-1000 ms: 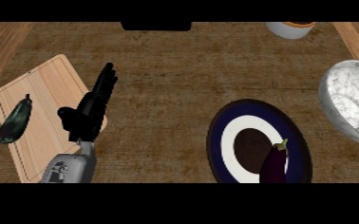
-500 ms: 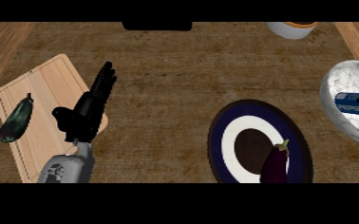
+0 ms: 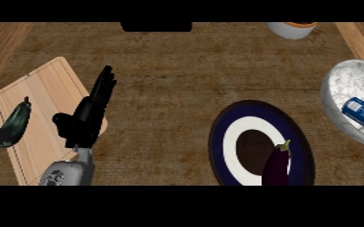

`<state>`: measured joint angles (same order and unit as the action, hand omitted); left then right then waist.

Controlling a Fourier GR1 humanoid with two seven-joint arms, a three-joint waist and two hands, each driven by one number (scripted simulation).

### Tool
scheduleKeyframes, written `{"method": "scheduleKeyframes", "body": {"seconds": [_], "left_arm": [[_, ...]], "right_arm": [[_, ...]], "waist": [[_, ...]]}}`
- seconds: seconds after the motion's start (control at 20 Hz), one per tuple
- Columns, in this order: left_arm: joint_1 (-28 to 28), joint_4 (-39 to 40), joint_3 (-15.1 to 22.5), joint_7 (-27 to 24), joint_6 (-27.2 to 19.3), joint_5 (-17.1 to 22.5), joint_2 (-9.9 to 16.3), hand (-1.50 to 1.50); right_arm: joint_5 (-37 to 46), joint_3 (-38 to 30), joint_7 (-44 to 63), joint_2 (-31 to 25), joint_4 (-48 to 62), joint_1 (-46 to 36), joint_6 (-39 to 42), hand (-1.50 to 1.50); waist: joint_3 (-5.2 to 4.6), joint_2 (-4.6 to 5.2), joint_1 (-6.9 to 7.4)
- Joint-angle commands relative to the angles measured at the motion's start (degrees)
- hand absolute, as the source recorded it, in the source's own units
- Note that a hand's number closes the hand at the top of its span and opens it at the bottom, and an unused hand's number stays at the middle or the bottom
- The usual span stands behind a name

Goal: Pick the can from the plate and place it in the bowl

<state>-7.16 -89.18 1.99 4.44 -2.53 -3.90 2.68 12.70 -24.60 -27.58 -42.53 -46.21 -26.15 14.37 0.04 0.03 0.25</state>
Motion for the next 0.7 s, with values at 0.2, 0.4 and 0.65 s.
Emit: {"method": "scheduleKeyframes", "body": {"seconds": [0.2, 0.4, 0.65], "left_arm": [[-0.44, 2.84, -3.69, -2.46, 2.68, 2.77, 2.47, 0.0], [-1.69, -1.22, -1.21, 2.91, 0.49, 0.76, 0.77, 0.0], [-0.57, 0.22, -1.53, 0.86, 1.16, 1.07, 0.82, 0.0]], "right_arm": [[-9.89, -7.72, 4.75, -5.39, 3.69, -0.93, 9.59, -1.5], [-14.17, -10.73, 5.42, -7.56, 5.98, 1.02, 14.87, -1.5], [-15.01, -12.33, -2.64, -13.87, 16.17, 4.5, 25.28, -1.5]], "waist": [[-0.05, 0.03, -0.28], [-0.03, -0.09, -0.44], [0.04, 0.16, -0.18]]}}
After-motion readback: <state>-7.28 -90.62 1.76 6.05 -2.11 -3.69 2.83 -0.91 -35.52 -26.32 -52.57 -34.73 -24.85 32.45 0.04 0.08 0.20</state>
